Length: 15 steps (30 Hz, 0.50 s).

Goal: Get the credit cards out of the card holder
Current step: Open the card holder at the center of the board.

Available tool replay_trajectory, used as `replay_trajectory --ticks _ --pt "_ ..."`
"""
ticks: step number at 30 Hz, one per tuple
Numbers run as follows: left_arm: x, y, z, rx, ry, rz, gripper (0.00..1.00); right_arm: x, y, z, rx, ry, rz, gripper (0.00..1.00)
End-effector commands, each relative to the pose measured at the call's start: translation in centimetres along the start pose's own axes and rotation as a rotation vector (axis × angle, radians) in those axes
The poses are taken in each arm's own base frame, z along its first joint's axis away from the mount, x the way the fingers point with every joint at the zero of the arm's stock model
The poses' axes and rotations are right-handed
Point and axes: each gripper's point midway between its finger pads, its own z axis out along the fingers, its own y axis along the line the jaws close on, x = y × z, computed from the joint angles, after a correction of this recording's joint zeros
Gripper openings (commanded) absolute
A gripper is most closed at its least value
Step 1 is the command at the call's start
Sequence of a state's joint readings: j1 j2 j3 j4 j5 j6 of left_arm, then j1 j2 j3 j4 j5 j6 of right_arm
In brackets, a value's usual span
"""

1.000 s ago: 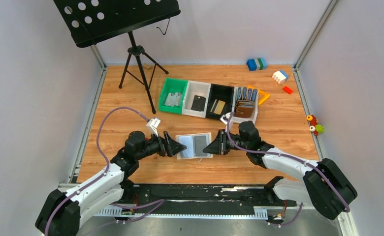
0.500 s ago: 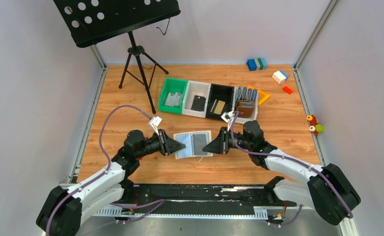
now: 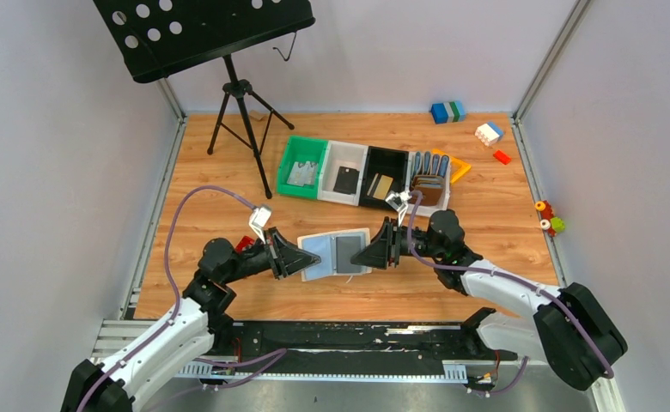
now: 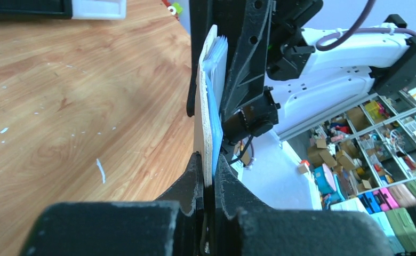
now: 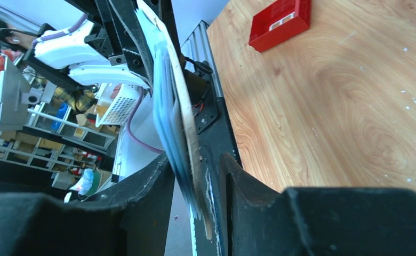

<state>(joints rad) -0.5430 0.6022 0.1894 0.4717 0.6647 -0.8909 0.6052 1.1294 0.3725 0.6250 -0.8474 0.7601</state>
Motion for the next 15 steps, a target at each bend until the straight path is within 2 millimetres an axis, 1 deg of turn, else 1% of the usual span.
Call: replay_trajectory --ticks 1,3,4,6,9,10,11,12,15 --pt "-0.8 -1.8 -0.2 0.071 -0.026 0.022 0.00 -1.0 1.8 0.1 -0.092 -0.025 -0.041 0.37" --pt "-0.6 -1.1 -0.2 0.034 -0.024 0.005 0.00 -1.0 1.8 0.1 -0.090 -0.025 -0.038 0.38" --pt "-0.5 -0.4 -0.1 0.001 -0.021 -0.007 0.00 -1.0 1.7 0.1 -0.088 -0.026 -0.035 0.41" --pt "-0.4 1.1 0.0 -0.075 -0.016 -0.024 0.00 -0.9 1.4 0.0 -0.068 -0.030 -0.031 0.52" --pt "-0.1 2.1 0.2 -0.109 -0.016 -0.058 0.00 -0.6 0.8 -0.3 -0.023 -0.033 -0.031 0.57" --pt "-0.1 2.2 0.3 -0.109 -0.013 -0.065 0.00 -0.4 0.5 -0.4 -0.007 -0.031 -0.030 0.57" --pt "0.0 2.2 0.4 -0.105 -0.009 -0.068 0.00 -0.2 0.3 -0.5 0.005 -0.028 -0.033 0.55" --pt "0.2 2.5 0.5 -0.110 -0.001 -0.077 0.00 0.0 0.2 -0.6 0.011 -0.027 -0.032 0.50" --pt "0.4 2.4 0.7 -0.094 0.008 -0.090 0.00 0.4 0.0 -0.8 0.023 -0.020 -0.032 0.37"
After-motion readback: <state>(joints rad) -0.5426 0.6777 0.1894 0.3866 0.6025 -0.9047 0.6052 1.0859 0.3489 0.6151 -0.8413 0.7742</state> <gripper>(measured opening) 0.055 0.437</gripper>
